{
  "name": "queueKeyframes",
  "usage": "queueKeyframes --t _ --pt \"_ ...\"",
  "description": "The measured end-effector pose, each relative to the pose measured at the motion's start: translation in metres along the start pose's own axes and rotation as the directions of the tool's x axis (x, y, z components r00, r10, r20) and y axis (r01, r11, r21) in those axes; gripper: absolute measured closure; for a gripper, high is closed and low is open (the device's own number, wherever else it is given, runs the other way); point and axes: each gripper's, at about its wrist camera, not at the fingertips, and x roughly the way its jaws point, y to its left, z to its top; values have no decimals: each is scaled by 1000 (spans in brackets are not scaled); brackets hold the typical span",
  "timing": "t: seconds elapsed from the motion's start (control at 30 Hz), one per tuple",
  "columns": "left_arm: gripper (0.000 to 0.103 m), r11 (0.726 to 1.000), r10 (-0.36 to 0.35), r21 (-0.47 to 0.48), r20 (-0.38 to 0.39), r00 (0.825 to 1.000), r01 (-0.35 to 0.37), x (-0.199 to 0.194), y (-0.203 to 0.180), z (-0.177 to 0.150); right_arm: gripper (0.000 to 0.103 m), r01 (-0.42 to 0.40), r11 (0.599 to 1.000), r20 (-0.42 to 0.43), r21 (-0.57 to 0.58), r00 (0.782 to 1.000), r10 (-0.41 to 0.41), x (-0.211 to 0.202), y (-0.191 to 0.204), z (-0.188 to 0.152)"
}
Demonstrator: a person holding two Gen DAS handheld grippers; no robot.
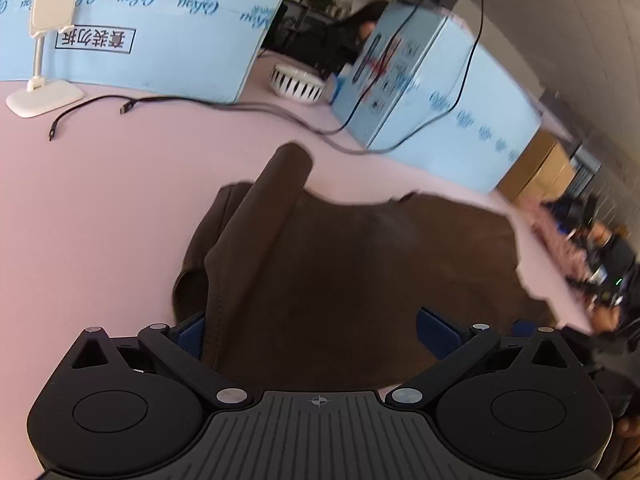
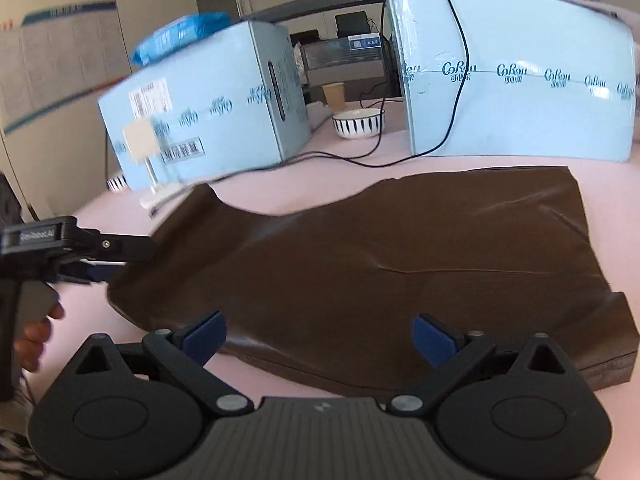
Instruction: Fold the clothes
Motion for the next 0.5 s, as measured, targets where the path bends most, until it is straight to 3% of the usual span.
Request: queueKeyframes --t 0.1,0.17,0.23,0.3,0.33,0.4,0.47,0.5 --pt "0 992 -67 -106 19 998 69 -6 18 2 2 68 994 32 85 997 -71 2 -19 -14" --pt "0 967 -81 -239 45 996 90 -15 31 6 4 90 976 60 196 993 -104 -14 -36 -14" --pt "0 920 -85 -375 79 993 109 -25 44 10 4 60 954 105 294 990 -95 -37 -54 -15" --pt "0 907 -109 -388 160 981 164 -40 45 11 3 4 914 127 406 990 -60 -58 -74 -21" --pt "0 907 -124 -373 203 971 194 -47 43 11 1 -26 884 130 467 991 -40 -66 -84 -25" --pt "0 926 -151 -280 344 927 254 -69 27 11 0 -150 754 161 639 985 60 -85 -115 -44" --pt "0 958 -154 -163 401 903 236 -76 7 16 0 -142 665 137 733 989 60 -83 -135 -55" --pt "0 969 -160 -110 395 905 219 -72 -2 20 0 -121 610 117 783 992 46 -82 -146 -63"
